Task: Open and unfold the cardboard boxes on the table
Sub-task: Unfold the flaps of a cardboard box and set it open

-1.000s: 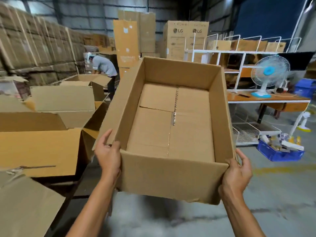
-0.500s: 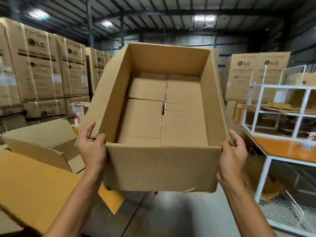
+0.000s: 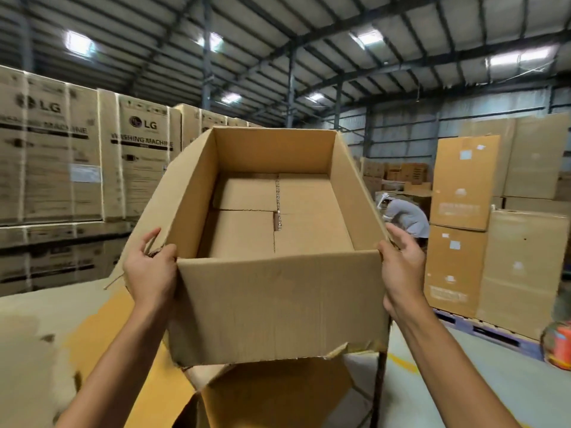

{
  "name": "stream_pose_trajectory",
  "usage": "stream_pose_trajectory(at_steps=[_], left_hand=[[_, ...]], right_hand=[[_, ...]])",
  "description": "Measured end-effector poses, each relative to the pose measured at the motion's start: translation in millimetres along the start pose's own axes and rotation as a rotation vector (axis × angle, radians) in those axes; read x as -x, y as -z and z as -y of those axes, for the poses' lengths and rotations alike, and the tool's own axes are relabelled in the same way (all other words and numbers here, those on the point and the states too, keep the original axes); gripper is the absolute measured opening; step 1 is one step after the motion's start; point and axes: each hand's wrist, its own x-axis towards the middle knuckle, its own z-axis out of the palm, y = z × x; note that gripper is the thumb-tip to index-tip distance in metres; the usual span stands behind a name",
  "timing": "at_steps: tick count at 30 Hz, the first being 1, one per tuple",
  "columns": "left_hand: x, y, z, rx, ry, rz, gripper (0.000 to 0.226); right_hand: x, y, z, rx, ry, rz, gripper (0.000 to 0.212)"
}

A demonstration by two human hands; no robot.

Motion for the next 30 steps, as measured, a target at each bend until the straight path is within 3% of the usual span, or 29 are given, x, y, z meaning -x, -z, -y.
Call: stream_pose_trajectory(at_steps=[8,15,21,26,30], left_hand=[[-83.6,-28.1,5.7,-0.123,-0.032,-0.036,0.046],[-95.0,-29.5,63.0,-0.373,-0.078,-0.152,0.046],[-69.8,-35.7,133.3,-0.873,0.046,-0.014,0.046],[-50.7,-39.8,161.3,-1.134,0.276,0.135,0.056],[-30.0,-46.4,178.0,-1.292,0.302,0.269,0.067]], right_hand=[[-101.1,-93.8,-32.1,-0.065,-0.113,0.244,0.042],[-139.9,-148.7,-128.9,-0.023,-0.315,0.423,0.032],[-162.8,-158.4,-252.1,0.527,-0.293,0.716,0.012],[-162.8,-149.4,-320.4,1.036,-0.062,1.125,0.032],[-169.0,-141.6,-344.5,1.165,-0.051,1.380,0.032]])
